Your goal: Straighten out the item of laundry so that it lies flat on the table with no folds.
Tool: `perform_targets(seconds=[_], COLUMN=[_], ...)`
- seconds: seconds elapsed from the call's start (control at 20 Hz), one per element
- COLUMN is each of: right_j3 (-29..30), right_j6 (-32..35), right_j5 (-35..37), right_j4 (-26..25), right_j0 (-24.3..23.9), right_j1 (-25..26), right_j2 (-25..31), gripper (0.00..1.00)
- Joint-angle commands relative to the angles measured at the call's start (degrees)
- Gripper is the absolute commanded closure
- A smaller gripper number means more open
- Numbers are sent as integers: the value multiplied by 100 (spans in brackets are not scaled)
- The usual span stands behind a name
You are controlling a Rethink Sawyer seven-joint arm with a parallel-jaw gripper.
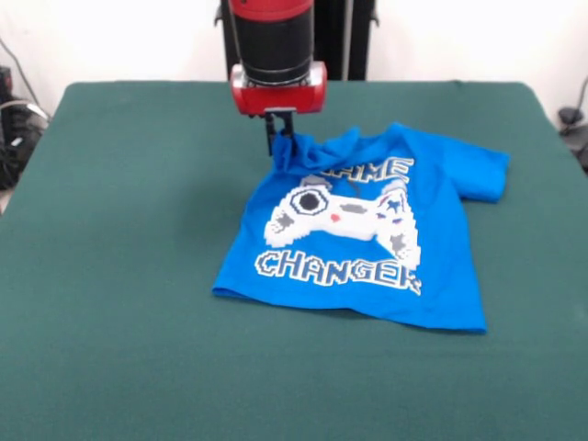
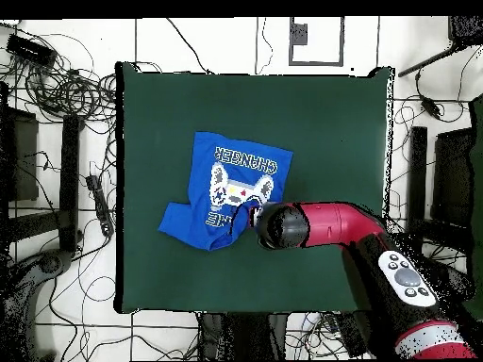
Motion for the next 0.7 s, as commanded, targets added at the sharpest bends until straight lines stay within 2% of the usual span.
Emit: perform_targets(seconds=[0.05, 0.7], right_j3=[368, 294], right_j6=[-1450, -1575], right_j5=[772, 888], right_j4=[-226, -446], right_j0=[-145, -407], right_j1=[-35, 64], right_j2=[756, 930], gripper=[100, 100])
